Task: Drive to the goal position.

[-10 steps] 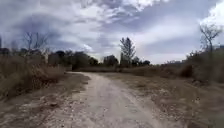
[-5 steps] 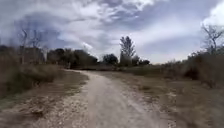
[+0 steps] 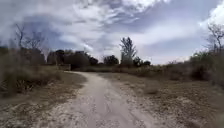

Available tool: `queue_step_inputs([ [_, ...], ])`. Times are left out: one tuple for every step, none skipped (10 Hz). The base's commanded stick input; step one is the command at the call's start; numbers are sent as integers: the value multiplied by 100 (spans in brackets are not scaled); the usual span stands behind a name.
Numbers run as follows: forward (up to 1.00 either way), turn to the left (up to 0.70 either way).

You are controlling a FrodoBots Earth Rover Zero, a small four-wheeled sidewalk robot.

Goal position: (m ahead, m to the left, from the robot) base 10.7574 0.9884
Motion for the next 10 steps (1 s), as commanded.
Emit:
queue_step_inputs([
  [70,2],
  [70,11],
  [70,19],
  [70,28],
  [70,35],
  [70,27],
  [70,12],
  [70,0],
  [70,0],
  [70,0],
])
